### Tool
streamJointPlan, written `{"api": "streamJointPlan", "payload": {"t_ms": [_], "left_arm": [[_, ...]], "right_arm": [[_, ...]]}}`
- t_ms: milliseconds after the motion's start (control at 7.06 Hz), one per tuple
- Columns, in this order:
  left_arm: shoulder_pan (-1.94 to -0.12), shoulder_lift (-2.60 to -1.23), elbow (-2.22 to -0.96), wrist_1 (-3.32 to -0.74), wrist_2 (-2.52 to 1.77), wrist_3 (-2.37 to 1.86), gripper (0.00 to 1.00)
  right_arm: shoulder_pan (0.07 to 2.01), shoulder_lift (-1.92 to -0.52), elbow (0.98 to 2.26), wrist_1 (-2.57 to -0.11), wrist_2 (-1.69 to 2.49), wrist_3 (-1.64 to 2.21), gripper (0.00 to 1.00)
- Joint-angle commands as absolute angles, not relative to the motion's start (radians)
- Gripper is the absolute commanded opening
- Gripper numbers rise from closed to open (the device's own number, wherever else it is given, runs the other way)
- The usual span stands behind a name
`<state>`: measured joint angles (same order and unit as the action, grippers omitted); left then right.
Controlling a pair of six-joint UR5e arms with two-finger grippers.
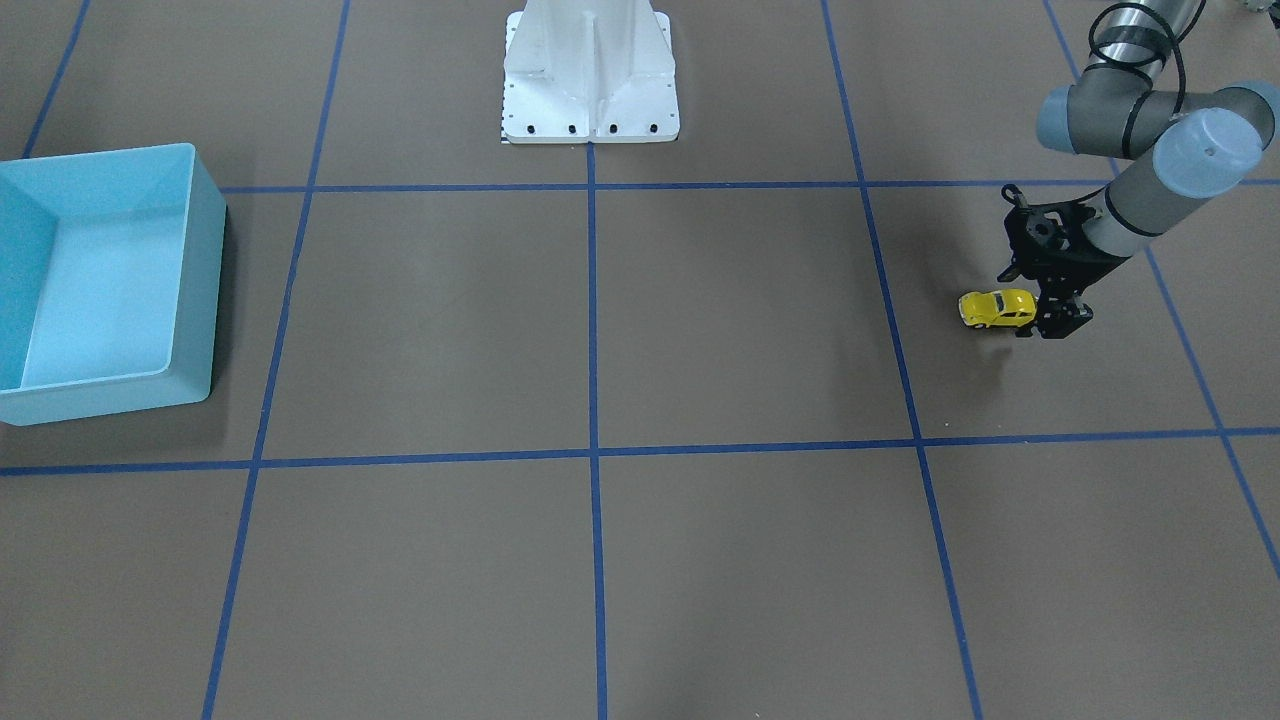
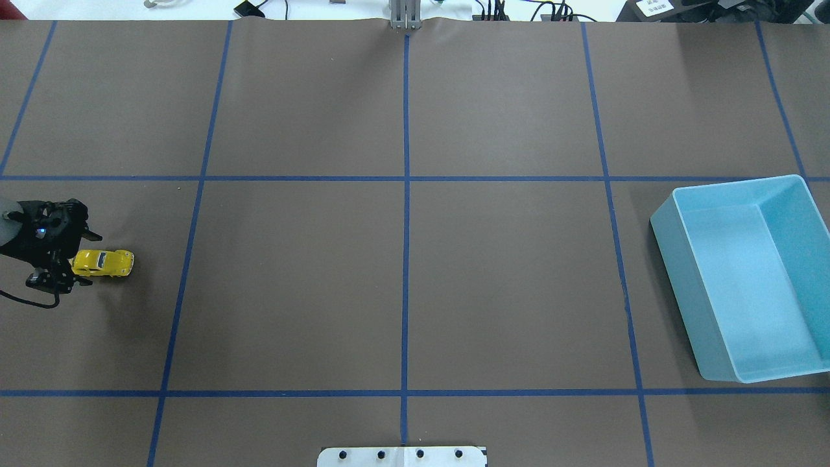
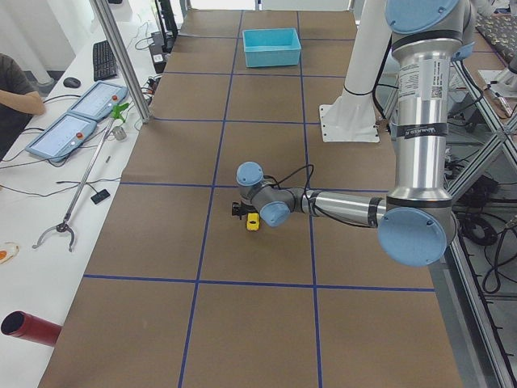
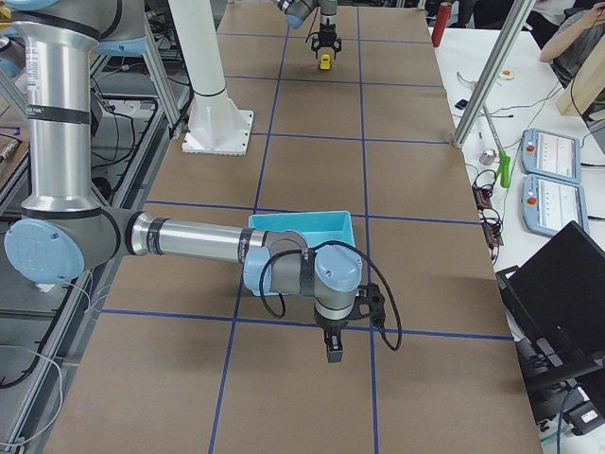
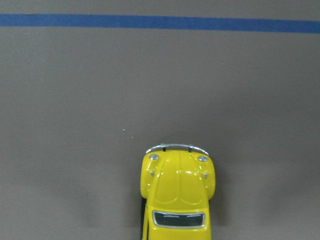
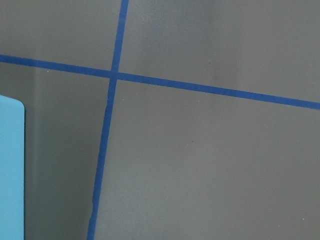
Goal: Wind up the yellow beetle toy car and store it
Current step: 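Close the left gripper on the yellow car, keeping it on the table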
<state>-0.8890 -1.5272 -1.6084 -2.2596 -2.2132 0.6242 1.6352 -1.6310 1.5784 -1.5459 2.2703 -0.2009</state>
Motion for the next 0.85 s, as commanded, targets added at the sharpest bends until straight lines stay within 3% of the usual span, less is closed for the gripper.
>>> {"api": "streamJointPlan", "payload": {"t_ms": [0,283,425,708], "left_arm": [[-0.891,-1.528,-1.611,-2.260,-2.230,0.620,0.47],[-0.894,-1.528,-1.612,-2.260,-2.235,0.621,0.17],[-0.908,-1.526,-1.615,-2.267,-2.253,0.627,0.11],[-0.957,-1.552,-1.635,-2.269,-2.284,0.626,0.12]], "right_arm": [[1.635,-1.632,1.578,-1.545,2.270,-0.201,1.00],[1.635,-1.632,1.578,-1.545,2.270,-0.201,1.00],[1.635,-1.632,1.578,-1.545,2.270,-0.201,1.00],[1.635,-1.632,1.578,-1.546,2.270,-0.201,1.00]]}}
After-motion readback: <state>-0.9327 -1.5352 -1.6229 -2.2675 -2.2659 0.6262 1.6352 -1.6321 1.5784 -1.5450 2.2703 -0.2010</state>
